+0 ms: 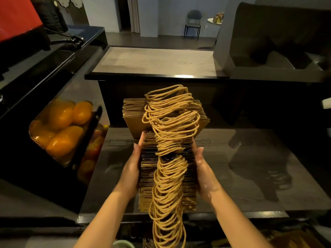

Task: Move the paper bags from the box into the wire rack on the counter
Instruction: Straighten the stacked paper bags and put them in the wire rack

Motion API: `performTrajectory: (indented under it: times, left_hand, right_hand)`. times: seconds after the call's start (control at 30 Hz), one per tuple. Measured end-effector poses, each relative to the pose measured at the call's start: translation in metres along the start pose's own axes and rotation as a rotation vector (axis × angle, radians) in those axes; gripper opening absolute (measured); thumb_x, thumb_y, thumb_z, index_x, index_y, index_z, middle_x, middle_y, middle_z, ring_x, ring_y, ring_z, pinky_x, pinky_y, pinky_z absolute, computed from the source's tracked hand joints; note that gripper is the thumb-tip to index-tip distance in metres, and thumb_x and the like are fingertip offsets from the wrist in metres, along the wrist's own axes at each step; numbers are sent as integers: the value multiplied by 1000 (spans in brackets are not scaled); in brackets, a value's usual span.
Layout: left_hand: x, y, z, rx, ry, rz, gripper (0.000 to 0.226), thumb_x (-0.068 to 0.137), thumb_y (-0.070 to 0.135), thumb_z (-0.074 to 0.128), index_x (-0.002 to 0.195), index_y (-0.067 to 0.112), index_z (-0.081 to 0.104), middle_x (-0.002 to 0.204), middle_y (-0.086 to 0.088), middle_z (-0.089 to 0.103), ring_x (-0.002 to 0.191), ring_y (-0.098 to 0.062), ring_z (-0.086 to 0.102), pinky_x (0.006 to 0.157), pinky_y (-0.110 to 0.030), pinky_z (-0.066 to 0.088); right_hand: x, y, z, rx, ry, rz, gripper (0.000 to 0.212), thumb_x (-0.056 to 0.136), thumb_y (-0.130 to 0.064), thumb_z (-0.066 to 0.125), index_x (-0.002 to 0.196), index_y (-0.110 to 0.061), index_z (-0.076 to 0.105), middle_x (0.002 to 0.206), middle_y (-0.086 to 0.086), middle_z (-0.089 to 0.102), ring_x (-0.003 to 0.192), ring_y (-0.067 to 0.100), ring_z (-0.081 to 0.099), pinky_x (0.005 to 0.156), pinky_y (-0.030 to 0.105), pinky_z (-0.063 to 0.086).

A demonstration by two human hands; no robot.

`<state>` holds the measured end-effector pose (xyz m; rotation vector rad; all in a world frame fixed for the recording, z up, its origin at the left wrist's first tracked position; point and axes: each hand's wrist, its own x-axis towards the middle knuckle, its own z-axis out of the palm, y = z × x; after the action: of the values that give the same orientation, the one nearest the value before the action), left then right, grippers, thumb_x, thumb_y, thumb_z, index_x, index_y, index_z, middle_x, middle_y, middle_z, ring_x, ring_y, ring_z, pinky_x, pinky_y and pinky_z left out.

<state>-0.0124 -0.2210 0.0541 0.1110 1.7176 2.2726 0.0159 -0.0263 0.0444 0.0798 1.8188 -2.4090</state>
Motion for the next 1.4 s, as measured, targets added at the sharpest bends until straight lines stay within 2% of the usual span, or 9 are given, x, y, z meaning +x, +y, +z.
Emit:
performTrajectory:
  times: [0.27,0.4,0.53,0.73,0.87,1.03,1.17,1.27,1.4]
  left_hand:
    - [7,9,3,-42,73,28,57,94,55,28,142,26,41,133,3,59,123,-16,55,102,-40,41]
    - [13,8,6,90,87,-11,83,77,80,47,146,37,31,148,9,43,135,-13,42,114,-49,28]
    - [14,10,-3,124,90,7,62,85,70,42,138,39,44,135,16,55,126,-6,50,110,-40,33]
    - [10,7,-3,64,119,2,52,89,57,34,138,41,42,125,20,61,118,0,55,98,-29,40]
    - [9,6,-5,142,67,20,60,87,59,36,143,37,38,134,16,56,126,-4,49,107,-32,36]
    - [19,19,-7,69,221,24,43,93,50,45,126,27,61,118,6,68,113,-11,61,105,-41,41]
    - [29,16,7,160,209,9,30,99,47,31,122,44,52,100,26,64,88,20,57,77,-2,43]
    - [24,20,17,125,172,-7,26,102,43,20,112,52,43,80,40,56,68,29,52,56,5,38]
    - [22,14,6,90,118,4,33,99,50,22,127,51,39,101,39,60,101,21,54,83,-3,41]
  right_hand:
    - [16,-4,-5,50,104,5,71,82,-66,40,145,-33,39,144,-3,51,128,14,53,100,34,48]
    - [18,-4,0,-239,50,-52,90,71,-88,37,147,-39,35,147,-16,45,136,5,40,116,36,28]
    - [25,-6,-13,-149,40,-29,89,70,-84,52,144,-35,41,144,-7,50,133,14,47,110,42,37]
    - [25,-3,-6,-19,40,13,75,81,-64,42,142,-21,45,132,-2,62,114,12,63,78,18,54]
    - [22,-9,-11,-283,48,0,109,54,-97,43,143,-33,44,134,-16,57,120,-3,53,82,4,45]
    - [30,-20,-15,-157,190,7,68,84,-59,52,139,-19,49,132,-6,56,125,14,51,92,22,40]
    - [29,-20,-7,-152,165,-61,101,45,-85,68,129,-31,52,116,-16,67,112,1,61,95,19,47]
    - [27,-15,-4,-176,95,-42,102,58,-85,62,142,-30,45,137,-6,58,127,10,53,111,38,38]
    - [25,-13,-6,-104,30,27,78,74,-81,52,138,-36,48,139,-7,56,128,16,53,109,49,39]
